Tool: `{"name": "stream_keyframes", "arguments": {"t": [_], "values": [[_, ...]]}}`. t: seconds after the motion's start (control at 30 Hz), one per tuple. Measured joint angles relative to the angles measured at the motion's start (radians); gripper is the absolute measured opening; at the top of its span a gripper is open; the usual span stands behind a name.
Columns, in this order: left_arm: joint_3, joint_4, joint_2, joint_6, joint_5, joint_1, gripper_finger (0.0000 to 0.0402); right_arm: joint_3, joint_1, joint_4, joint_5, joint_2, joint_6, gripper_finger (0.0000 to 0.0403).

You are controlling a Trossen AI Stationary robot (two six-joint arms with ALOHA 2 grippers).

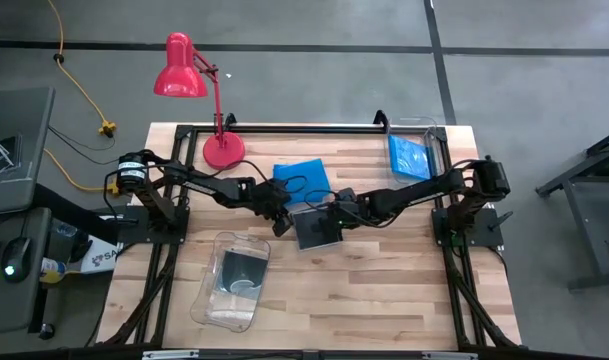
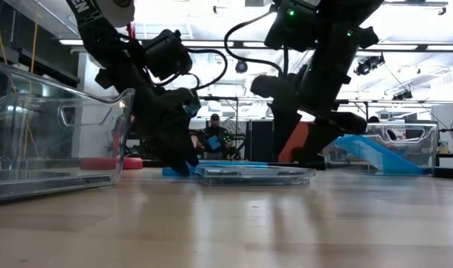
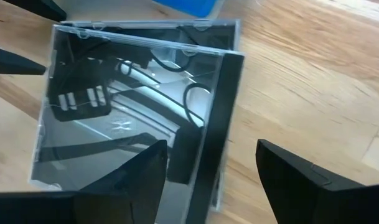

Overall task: Pick & place jewel cases by type
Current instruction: Put the black cd case into the bottom transparent bin

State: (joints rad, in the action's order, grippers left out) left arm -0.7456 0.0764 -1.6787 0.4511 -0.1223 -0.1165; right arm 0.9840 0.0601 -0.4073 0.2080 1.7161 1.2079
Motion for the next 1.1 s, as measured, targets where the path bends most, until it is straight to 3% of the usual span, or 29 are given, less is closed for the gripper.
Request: {"name": "stream_keyframes", "arguments": {"t": [1.1], "values": [[-0.002,0.073,-0.036,0.028,-0.006,-0.001,0.0239,0.000,0.000,-0.006,0.000,0.000,-0.001,0.0227]]}}
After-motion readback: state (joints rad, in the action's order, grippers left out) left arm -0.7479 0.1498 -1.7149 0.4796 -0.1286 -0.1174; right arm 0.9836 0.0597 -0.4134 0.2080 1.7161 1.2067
